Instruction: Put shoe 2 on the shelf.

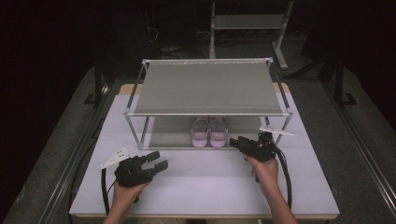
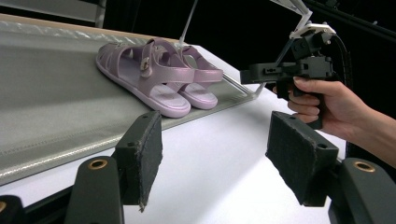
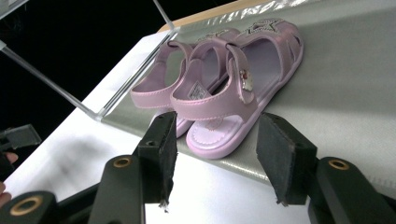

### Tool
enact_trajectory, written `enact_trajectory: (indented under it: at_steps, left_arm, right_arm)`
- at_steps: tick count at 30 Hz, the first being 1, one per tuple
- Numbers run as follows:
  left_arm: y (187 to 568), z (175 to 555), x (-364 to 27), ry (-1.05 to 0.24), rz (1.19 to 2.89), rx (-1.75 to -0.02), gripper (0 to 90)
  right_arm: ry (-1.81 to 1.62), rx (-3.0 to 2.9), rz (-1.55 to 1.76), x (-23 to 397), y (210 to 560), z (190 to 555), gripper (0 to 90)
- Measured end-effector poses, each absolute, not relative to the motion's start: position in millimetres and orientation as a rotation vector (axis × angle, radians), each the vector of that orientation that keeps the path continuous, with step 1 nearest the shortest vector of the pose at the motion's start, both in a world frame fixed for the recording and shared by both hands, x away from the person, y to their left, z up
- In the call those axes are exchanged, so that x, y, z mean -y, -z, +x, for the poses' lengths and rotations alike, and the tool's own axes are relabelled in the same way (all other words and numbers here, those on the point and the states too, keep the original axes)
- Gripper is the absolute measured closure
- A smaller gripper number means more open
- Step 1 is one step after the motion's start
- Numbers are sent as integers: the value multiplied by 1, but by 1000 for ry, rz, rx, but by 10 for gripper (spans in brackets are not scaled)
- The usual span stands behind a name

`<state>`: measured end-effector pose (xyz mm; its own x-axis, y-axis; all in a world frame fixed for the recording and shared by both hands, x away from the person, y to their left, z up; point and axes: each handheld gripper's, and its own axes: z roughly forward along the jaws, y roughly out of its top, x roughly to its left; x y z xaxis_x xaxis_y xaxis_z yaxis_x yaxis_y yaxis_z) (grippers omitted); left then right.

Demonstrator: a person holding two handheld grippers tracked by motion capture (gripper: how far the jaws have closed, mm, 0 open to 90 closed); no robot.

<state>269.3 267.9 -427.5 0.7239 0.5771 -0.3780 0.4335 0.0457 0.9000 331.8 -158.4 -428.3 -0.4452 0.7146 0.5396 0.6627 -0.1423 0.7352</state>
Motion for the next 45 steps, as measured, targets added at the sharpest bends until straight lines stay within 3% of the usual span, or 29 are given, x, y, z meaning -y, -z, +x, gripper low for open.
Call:
enact_trajectory:
  at_steps: [45]
  left_arm:
    - [427,268,-273,-142,1574,-854,355]
  right_arm:
    - [-1691,-2039,1647,200,436,290,433]
